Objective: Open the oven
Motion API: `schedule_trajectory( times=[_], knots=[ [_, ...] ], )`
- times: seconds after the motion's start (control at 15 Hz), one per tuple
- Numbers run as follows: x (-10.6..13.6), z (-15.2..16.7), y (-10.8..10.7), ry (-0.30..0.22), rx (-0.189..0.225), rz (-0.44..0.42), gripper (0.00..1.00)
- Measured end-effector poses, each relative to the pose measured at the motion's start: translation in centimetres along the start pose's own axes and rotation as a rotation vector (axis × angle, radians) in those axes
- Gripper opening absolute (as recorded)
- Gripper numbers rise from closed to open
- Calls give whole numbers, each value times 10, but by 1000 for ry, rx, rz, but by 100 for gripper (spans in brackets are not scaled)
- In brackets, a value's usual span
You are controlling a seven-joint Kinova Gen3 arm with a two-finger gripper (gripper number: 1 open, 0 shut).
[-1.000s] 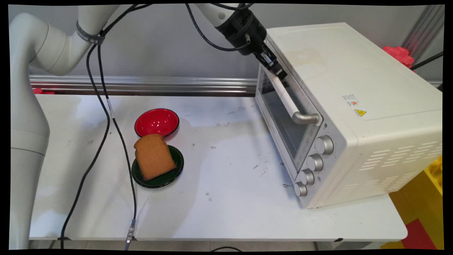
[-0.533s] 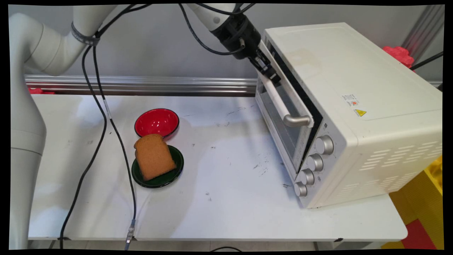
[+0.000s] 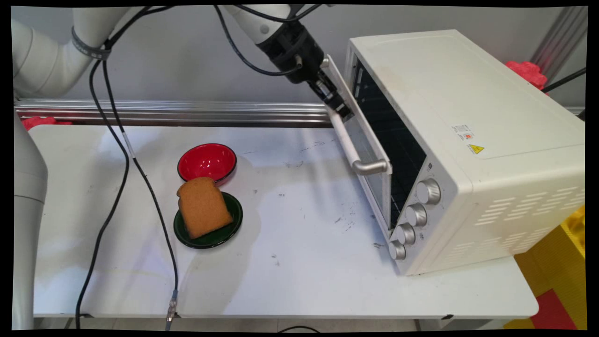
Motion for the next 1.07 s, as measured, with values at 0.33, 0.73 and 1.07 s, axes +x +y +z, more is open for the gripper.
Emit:
schedule_trajectory(
  times=[0.33, 0.73, 1.07],
  knots=[
    [-18, -4, -1, -16, 4, -17, 0],
    [-43, 5, -9, -26, 11, -13, 0],
    [-63, 12, -15, -35, 16, -10, 0]
  ],
)
